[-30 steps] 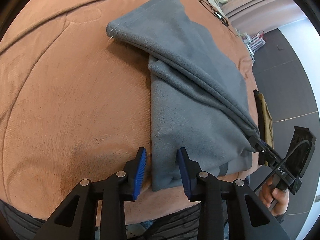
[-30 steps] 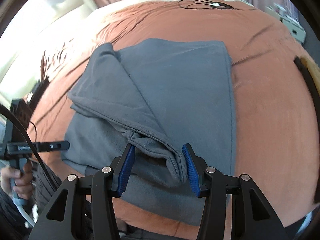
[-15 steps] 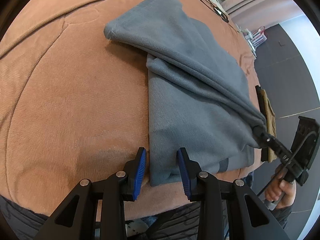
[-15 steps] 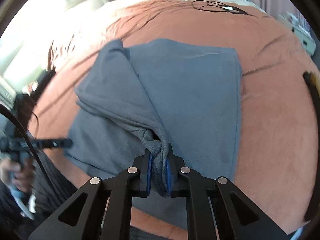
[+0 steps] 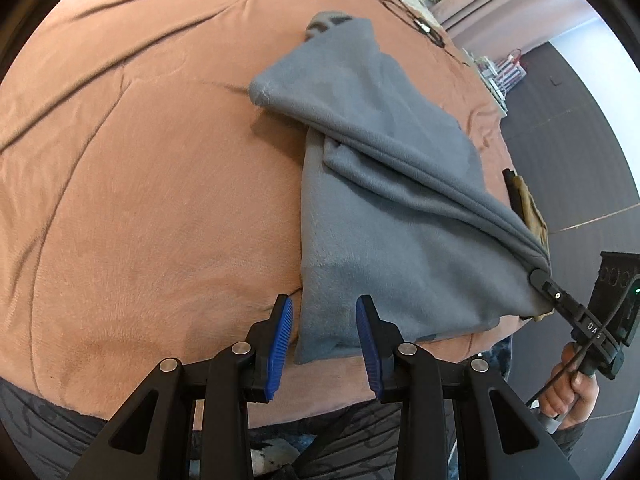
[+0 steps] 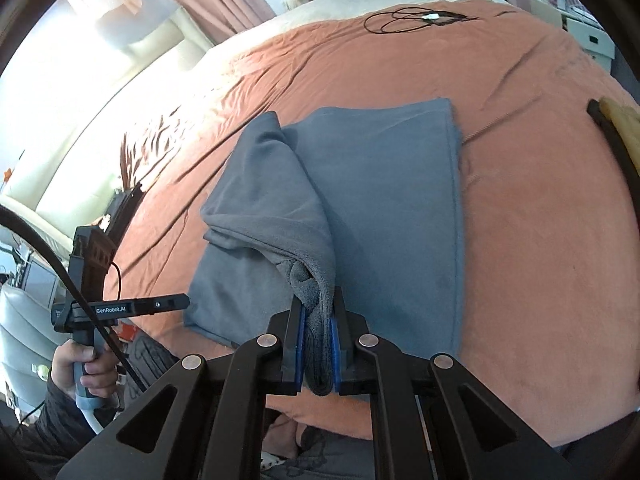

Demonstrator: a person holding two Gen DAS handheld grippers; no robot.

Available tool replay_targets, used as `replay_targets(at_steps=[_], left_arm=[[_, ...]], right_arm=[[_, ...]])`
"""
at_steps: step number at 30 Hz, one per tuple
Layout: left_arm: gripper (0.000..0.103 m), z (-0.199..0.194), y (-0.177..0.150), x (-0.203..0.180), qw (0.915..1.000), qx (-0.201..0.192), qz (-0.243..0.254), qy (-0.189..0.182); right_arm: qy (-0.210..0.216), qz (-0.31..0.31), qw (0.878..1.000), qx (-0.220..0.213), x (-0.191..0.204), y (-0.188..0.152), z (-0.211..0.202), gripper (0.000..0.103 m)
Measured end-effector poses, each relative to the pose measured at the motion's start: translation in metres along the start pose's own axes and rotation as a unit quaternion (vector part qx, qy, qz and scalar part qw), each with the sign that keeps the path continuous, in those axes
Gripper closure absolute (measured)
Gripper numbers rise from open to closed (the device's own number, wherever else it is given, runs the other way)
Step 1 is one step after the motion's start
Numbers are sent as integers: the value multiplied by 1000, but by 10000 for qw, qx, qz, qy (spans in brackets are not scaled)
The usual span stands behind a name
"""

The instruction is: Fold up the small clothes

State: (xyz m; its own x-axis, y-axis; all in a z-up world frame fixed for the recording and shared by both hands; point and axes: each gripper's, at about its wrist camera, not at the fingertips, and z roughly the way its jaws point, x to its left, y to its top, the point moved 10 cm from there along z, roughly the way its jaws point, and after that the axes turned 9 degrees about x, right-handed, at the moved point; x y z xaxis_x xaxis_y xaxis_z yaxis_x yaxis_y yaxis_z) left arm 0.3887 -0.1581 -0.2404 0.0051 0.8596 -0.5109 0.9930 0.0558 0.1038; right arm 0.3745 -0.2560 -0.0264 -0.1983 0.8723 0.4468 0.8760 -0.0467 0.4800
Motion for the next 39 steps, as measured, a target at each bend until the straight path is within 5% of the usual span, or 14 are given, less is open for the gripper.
replay_targets(at_steps=[18,23,27,31,35,39], left_arm=[[68,25,3,-7,9995,172,134,218],[68,22,4,-6,9998,163,8,140],[68,4,15,-10,9997,-137,-129,-173],[48,-10,30,-18,9981,-372,-259,-418],[45,-6,39,-32,9978,-311,-214,-554],[43,5,48,-41,9966,-254,-279,-733]], right_arm=[[264,679,9971,225,-51,-38,26,93],[-164,220,9990,356,-38,-31,22,60],[-535,-91,9978,393,-27,-28,25,60],[-843,-275,9953,391,-22,-29,30,61],[-941,-305,9947,285,-22,-32,27,87],[-883,-265,9955,207,-27,-35,21,92]])
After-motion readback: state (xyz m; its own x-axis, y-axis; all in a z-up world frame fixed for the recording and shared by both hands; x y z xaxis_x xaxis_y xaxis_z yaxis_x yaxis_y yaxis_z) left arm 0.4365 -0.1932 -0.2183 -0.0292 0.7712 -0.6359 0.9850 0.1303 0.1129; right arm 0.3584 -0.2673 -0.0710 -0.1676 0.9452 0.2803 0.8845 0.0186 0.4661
